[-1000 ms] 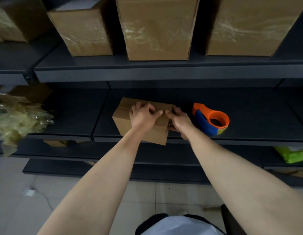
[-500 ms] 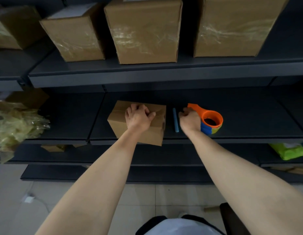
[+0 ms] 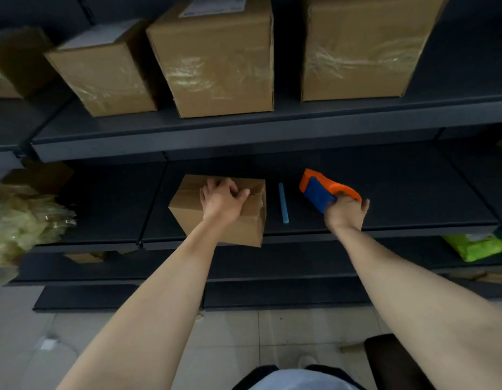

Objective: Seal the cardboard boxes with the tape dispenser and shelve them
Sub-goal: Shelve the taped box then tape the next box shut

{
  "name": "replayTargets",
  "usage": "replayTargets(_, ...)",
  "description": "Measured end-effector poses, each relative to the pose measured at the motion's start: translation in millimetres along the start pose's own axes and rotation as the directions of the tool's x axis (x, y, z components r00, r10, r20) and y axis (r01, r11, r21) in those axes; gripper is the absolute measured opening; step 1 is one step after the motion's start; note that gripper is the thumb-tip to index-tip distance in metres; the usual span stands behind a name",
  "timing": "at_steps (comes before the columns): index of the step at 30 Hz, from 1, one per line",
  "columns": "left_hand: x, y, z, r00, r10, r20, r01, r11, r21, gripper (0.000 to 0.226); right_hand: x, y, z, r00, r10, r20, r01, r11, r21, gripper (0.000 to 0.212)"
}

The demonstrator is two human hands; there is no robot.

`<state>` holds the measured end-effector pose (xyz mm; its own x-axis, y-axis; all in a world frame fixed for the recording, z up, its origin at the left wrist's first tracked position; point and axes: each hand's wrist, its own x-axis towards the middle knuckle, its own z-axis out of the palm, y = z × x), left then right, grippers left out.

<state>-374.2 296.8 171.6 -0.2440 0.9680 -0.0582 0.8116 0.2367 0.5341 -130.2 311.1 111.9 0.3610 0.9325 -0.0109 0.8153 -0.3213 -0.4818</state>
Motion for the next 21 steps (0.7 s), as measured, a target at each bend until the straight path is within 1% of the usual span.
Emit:
replayTargets(1, 0.7, -0.1, -0.8, 1.0, -0.008, -0.003, 0.007, 0.999, -0.05, 0.026, -1.6, -2.9, -4.5, 0.998, -0.02, -0.057, 0.027, 0.992, 0.126, 0.029)
replayTargets(2, 1.3, -0.6, -1.6, 1.0, -0.014, -0.012, 0.012, 0.994, -0.113, 0.023, -3.1, -5.5, -10.4, 0.997, -0.027, -0.07, 0.045, 0.96, 0.275, 0.026)
replayTargets(3, 1.4, -1.0, -2.5, 0.999, -0.015, -0.029, 0.01, 0.983, -0.182, 0.02, -4.0, -8.4, -16.0, 0.999, -0.029, -0.033, 0.041, 0.905, 0.424, 0.021)
replayTargets(4, 1.1, -1.2, -3.5, 0.999, -0.011, -0.051, -0.002, 0.97, -0.241, 0.015, -5.9, -12.0, -21.2, 0.998, -0.047, 0.036, 0.02, 0.837, 0.548, 0.017)
replayTargets(5, 0.3, -1.3, -4.7, 0.997, -0.004, -0.08, -0.019, 0.96, -0.28, 0.01, -7.8, -15.9, -26.8, 0.993, -0.069, 0.091, -0.004, 0.772, 0.635, 0.014)
replayTargets(6, 0.0, -1.4, -6.0, 0.994, 0.003, -0.112, -0.037, 0.953, -0.3, 0.007, -9.9, -19.4, -32.4, 0.99, -0.082, 0.111, -0.018, 0.72, 0.694, 0.014)
replayTargets(7, -0.3, -0.7, -7.6, 0.989, 0.011, -0.145, -0.057, 0.949, -0.311, 0.008, -12.5, -22.6, -37.2, 0.991, -0.084, 0.102, -0.018, 0.679, 0.734, 0.018)
replayTargets(9, -0.7, 2.5, -11.2, 0.983, 0.019, -0.181, -0.084, 0.93, -0.357, 0.011, -17.8, -28.0, -44.7, 0.995, -0.076, 0.066, -0.003, 0.632, 0.775, 0.031)
replayTargets(11, -1.7, 10.4, -15.3, 0.988, 0.016, -0.154, -0.086, 0.886, -0.455, 0.014, -22.4, -32.9, -50.0, 0.994, -0.084, 0.075, -0.009, 0.607, 0.795, 0.035)
replayTargets(12, -3.2, 16.7, -17.4, 0.995, 0.011, -0.101, -0.062, 0.85, -0.523, 0.019, -24.3, -35.4, -52.1, 0.992, -0.092, 0.091, -0.019, 0.593, 0.805, 0.035)
replayTargets(14, -7.4, 28.4, -21.1, 0.996, 0.005, 0.09, 0.055, 0.758, -0.65, 0.032, -26.5, -40.8, -55.7, 0.988, -0.104, 0.117, -0.039, 0.56, 0.827, 0.035)
replayTargets(16, -12.1, 34.1, -23.7, 0.96, 0.028, 0.28, 0.19, 0.668, -0.719, 0.038, -26.9, -46.2, -58.6, 0.986, -0.119, 0.119, -0.036, 0.54, 0.841, 0.036)
replayTargets(17, -14.1, 34.9, -24.5, 0.942, 0.047, 0.333, 0.231, 0.63, -0.741, 0.037, -26.7, -48.3, -59.8, 0.985, -0.132, 0.115, -0.027, 0.535, 0.844, 0.036)
replayTargets(18, -15.0, 34.3, -25.0, 0.932, 0.065, 0.356, 0.247, 0.604, -0.758, 0.034, -26.3, -49.8, -60.7, 0.983, -0.143, 0.111, -0.018, 0.536, 0.844, 0.037)
replayTargets(21, -14.0, 31.1, -25.9, 0.929, 0.101, 0.357, 0.253, 0.532, -0.808, 0.025, -25.0, -53.8, -61.8, 0.979, -0.167, 0.12, -0.008, 0.554, 0.832, 0.037)
